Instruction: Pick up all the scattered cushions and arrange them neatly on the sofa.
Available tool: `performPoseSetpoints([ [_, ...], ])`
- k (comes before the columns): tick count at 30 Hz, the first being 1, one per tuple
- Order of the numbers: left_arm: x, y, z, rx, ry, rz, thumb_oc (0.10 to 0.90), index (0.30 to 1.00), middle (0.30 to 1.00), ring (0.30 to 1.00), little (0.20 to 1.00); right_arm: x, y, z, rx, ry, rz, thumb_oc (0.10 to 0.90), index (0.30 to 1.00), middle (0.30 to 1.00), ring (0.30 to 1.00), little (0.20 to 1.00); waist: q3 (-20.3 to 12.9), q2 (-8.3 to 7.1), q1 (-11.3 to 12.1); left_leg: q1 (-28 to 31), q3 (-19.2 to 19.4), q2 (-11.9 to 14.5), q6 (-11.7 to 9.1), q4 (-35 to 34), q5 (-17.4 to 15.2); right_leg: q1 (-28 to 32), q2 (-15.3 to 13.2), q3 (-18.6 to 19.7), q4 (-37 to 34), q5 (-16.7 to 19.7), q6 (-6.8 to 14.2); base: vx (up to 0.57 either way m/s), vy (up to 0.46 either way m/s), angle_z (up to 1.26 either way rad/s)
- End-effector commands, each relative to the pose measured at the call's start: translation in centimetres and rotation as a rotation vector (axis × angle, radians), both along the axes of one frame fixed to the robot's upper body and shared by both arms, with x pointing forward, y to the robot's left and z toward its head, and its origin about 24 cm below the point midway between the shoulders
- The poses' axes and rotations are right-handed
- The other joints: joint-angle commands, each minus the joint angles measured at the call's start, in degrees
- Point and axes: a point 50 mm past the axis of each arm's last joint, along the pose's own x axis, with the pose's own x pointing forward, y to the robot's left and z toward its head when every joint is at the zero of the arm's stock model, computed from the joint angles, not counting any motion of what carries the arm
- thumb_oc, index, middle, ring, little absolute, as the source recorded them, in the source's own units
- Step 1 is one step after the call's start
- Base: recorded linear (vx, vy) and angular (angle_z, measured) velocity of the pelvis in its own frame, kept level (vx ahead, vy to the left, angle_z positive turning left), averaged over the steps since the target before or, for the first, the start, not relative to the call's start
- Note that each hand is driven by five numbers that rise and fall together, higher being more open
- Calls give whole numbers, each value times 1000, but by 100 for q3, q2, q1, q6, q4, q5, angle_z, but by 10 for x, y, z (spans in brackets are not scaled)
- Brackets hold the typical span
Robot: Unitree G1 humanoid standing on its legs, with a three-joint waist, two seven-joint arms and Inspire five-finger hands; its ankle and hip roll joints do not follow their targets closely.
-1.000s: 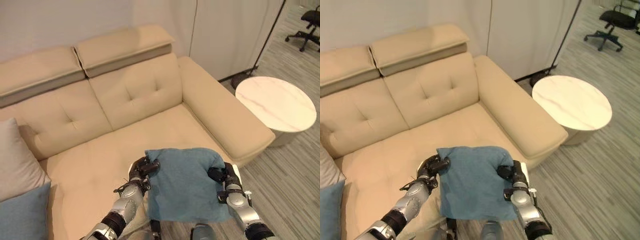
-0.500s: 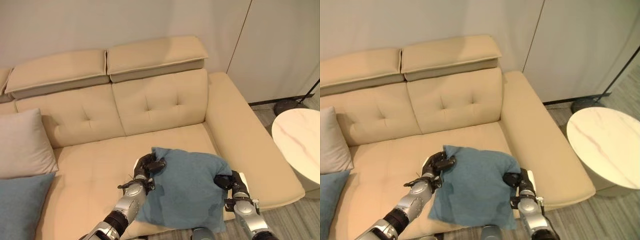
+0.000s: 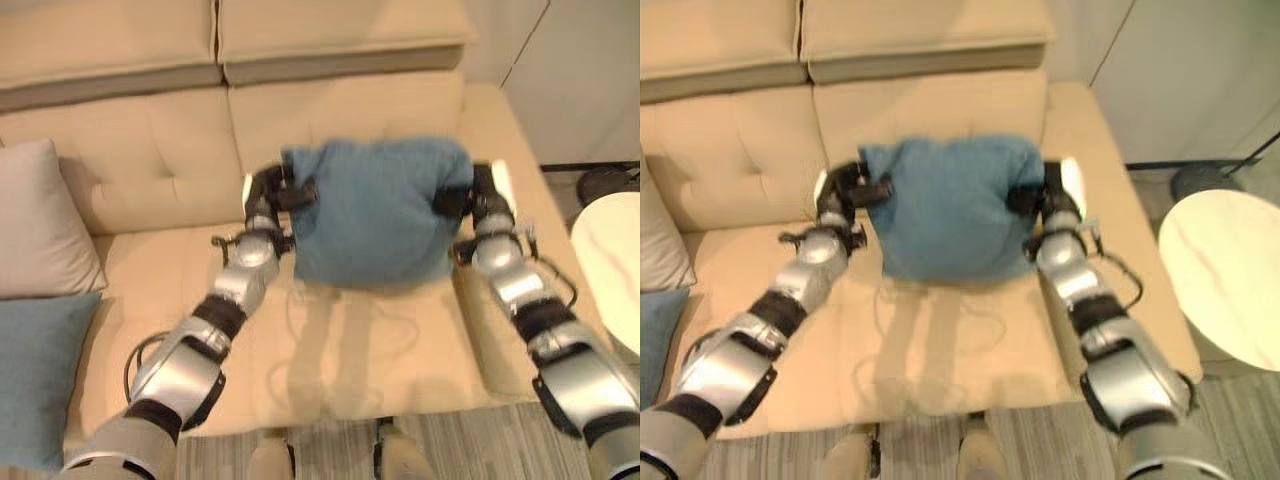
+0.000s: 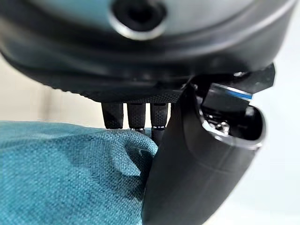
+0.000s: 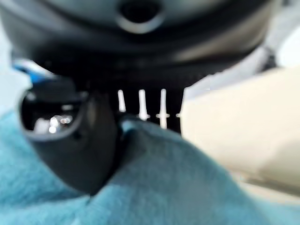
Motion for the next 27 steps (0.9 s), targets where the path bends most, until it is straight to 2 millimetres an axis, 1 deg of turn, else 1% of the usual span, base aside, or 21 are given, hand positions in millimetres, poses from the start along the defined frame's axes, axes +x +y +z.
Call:
performPoseSetpoints([
  [1,-37,-51,208,21,-692,-132,400,300,300,300,300,-16,45,169,-107,-470,95,400,300,300,300,300,128,114,151,-176,177,293,-202,-239,-20,15,-27,367,847,-1112,444,-26,67,8],
  [4,-45,-48,238,99,-761,-62,400,300,300,300,300,-19,48,191,-152,-483,67,400,300,300,300,300,192,157,154,-429,243,242,-259,-507,118,-236,-151,301,563,-876,549,-18,101,5],
  [5,-48,-46,248,124,-778,-36,400,300,300,300,300,-21,44,198,-183,-477,42,400,300,300,300,300,224,164,145,-569,272,219,-279,-527,154,-333,-183,280,465,-776,582,-17,89,4],
  [6,-46,-44,250,128,-766,-29,400,300,300,300,300,-20,46,201,-192,-459,34,629,644,644,644,644,235,171,151,-657,285,206,-290,-551,156,-397,-205,267,373,-713,600,-14,95,8],
  [7,-44,-41,253,125,-738,-25,486,429,429,429,429,-20,43,204,-213,-439,7,800,900,900,900,900,275,181,154,-767,297,193,-306,-556,202,-463,-231,253,301,-636,621,-5,76,7],
  [8,-39,-35,254,145,-701,-9,800,900,900,900,900,-20,37,207,-220,-416,-19,800,900,900,900,900,313,191,152,-844,307,170,-307,-561,218,-515,-247,248,249,-582,634,16,79,7],
  [9,-32,-23,252,170,-641,30,800,900,900,900,900,-19,36,207,-222,-395,-40,800,900,900,900,900,352,182,142,-908,326,161,-318,-555,214,-558,-274,239,222,-558,650,8,68,19],
  [10,-25,-3,250,205,-549,88,800,900,900,900,900,-19,26,207,-212,-348,-81,800,900,900,900,900,421,190,143,-1016,337,150,-329,-560,256,-625,-282,225,149,-486,660,0,52,27],
  [11,-25,-2,251,205,-551,88,800,900,900,900,900,-19,26,208,-212,-350,-80,800,900,900,900,900,423,194,145,-1037,336,154,-328,-570,290,-646,-277,229,140,-455,660,-16,38,31],
  [14,-20,24,245,228,-474,155,800,900,900,900,900,-18,11,202,-191,-290,-137,800,900,900,900,900,494,178,150,-1073,337,145,-323,-549,270,-654,-277,221,74,-414,668,14,7,-18],
  [17,-22,48,246,253,-433,250,800,900,900,900,900,-18,1,198,-136,-265,-162,800,900,900,900,900,492,170,178,-1061,342,150,-304,-553,297,-662,-252,228,16,-362,660,21,-9,3],
  [18,-23,54,247,250,-426,269,800,900,900,900,900,-17,0,197,-137,-256,-168,800,900,900,900,900,491,169,183,-1022,342,141,-299,-542,260,-630,-243,224,18,-400,653,2,-10,23],
  [19,-23,54,248,250,-427,269,800,900,900,900,900,-17,0,197,-138,-257,-168,800,900,900,900,900,489,174,186,-1041,342,147,-298,-554,295,-652,-236,230,11,-369,652,33,-19,-3],
  [20,-26,65,249,268,-428,314,800,900,900,900,900,-17,-3,194,-163,-236,-186,800,900,900,900,900,489,180,200,-973,334,144,-286,-546,247,-609,-220,233,9,-407,635,0,-12,-19],
  [21,-26,65,250,268,-429,315,800,900,900,900,900,-17,-3,195,-164,-237,-186,800,900,900,900,900,487,186,203,-991,334,150,-286,-557,280,-629,-214,238,1,-377,634,21,-22,-20],
  [22,-27,75,248,268,-426,358,800,900,900,900,900,-17,-7,193,-188,-232,-211,800,900,900,900,900,479,197,217,-944,326,149,-274,-558,266,-616,-195,241,0,-388,623,2,-13,-13],
  [24,-27,82,244,253,-420,383,800,900,900,900,900,-17,-12,189,-197,-229,-230,800,900,900,900,900,473,213,218,-885,328,149,-263,-555,245,-584,-184,240,-8,-411,609,0,0,0],
  [25,-26,82,243,253,-419,383,800,900,900,900,900,-17,-12,189,-197,-228,-230,800,900,900,900,900,473,216,218,-880,329,150,-263,-555,244,-579,-184,240,-8,-412,609,0,0,0],
  [26,-28,91,241,250,-414,417,800,900,900,900,900,-18,-20,186,-190,-227,-246,800,900,900,900,900,465,225,218,-844,328,151,-257,-552,232,-561,-173,247,-11,-422,602,0,0,0],
  [27,-27,96,237,235,-410,429,800,900,900,900,900,-18,-23,184,-170,-233,-249,800,900,900,900,900,464,238,216,-814,332,153,-252,-550,219,-548,-165,254,-8,-435,596,10,-12,-5],
])
